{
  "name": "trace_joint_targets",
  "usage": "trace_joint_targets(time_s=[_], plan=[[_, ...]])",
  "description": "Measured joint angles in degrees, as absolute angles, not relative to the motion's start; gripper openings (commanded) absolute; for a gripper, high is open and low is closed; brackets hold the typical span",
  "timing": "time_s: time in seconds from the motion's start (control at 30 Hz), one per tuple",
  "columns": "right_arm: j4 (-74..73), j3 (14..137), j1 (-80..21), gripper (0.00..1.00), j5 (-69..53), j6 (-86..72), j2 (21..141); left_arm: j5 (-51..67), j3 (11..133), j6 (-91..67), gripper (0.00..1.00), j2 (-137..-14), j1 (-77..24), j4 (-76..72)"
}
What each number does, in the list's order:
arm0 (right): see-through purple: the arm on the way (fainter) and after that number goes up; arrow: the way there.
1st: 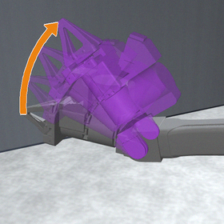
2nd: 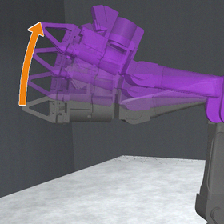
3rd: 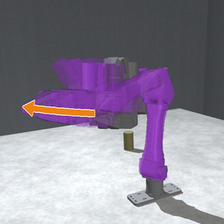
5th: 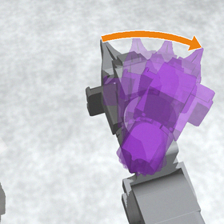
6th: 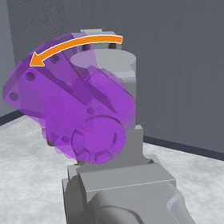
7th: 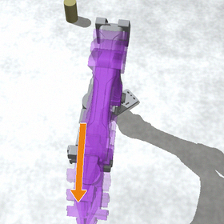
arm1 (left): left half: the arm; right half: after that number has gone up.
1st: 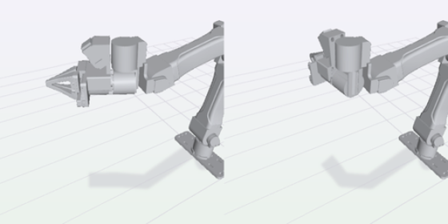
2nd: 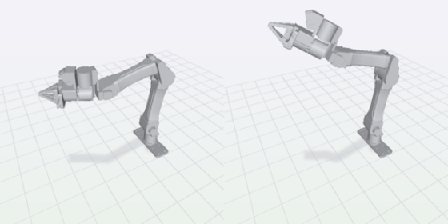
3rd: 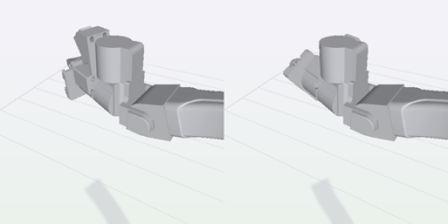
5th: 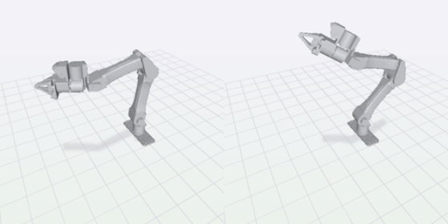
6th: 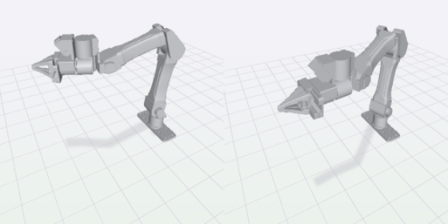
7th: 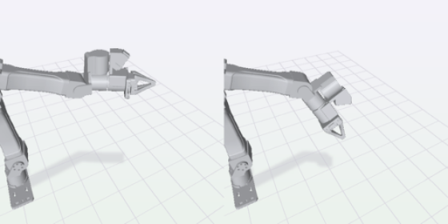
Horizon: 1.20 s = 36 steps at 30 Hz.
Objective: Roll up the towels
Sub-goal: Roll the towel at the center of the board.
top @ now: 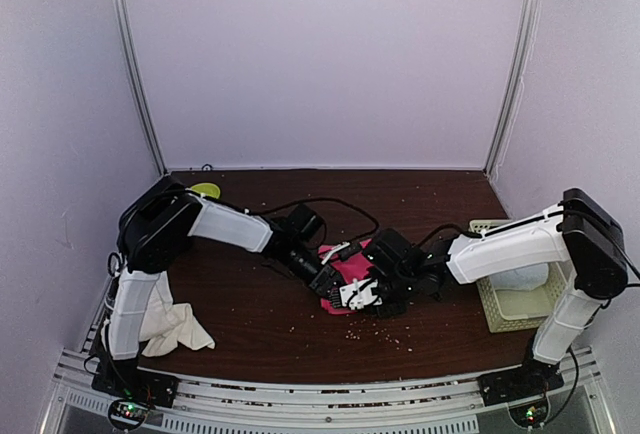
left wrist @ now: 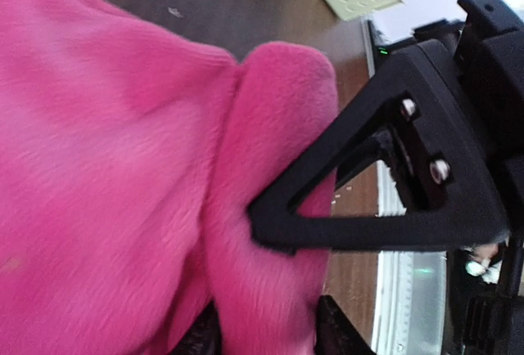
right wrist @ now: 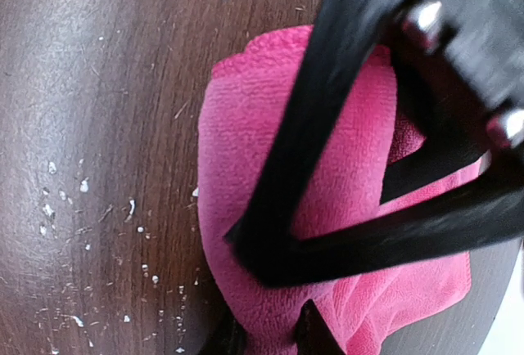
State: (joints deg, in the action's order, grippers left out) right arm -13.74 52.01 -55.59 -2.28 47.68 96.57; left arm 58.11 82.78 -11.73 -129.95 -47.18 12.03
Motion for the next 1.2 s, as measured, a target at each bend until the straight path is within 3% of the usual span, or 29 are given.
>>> trace_joint_targets(time_s=[0.2, 0.37, 0.43, 0.53, 0.63, 0.87, 1.2], plan=[[-21.9, 57.1, -54.8, 0.13, -7.2, 46.2, 97.6, 42.2, 73.6, -10.6, 0.47, -116.1, -42.7, 13.8], [-32.7, 65.5, -51.8, 0.13, -17.0, 43.0, 101.5, 24.3, 62.4, -7.5, 0.48, -98.6, -40.6, 9.0], [-36.9, 69.8, -49.4, 0.13, -21.3, 41.7, 104.7, 16.1, 57.8, -5.1, 0.5, -91.9, -43.3, 5.8], [-43.1, 76.2, -45.5, 0.12, -27.5, 40.5, 110.3, 2.3, 49.5, 2.2, 0.61, -82.1, -52.4, -2.2], [-49.5, 82.3, -42.4, 0.12, -33.3, 40.2, 115.5, -6.6, 43.3, 9.0, 0.58, -76.7, -61.5, -9.0], [-62.9, 94.3, -37.7, 0.12, -44.1, 40.5, 126.4, -11.7, 46.2, 18.3, 0.55, -84.2, -64.8, -10.2], [-65.6, 96.1, -36.5, 0.13, -48.3, 40.5, 128.9, -13.3, 60.1, 23.4, 0.53, -103.4, -69.1, -5.7]])
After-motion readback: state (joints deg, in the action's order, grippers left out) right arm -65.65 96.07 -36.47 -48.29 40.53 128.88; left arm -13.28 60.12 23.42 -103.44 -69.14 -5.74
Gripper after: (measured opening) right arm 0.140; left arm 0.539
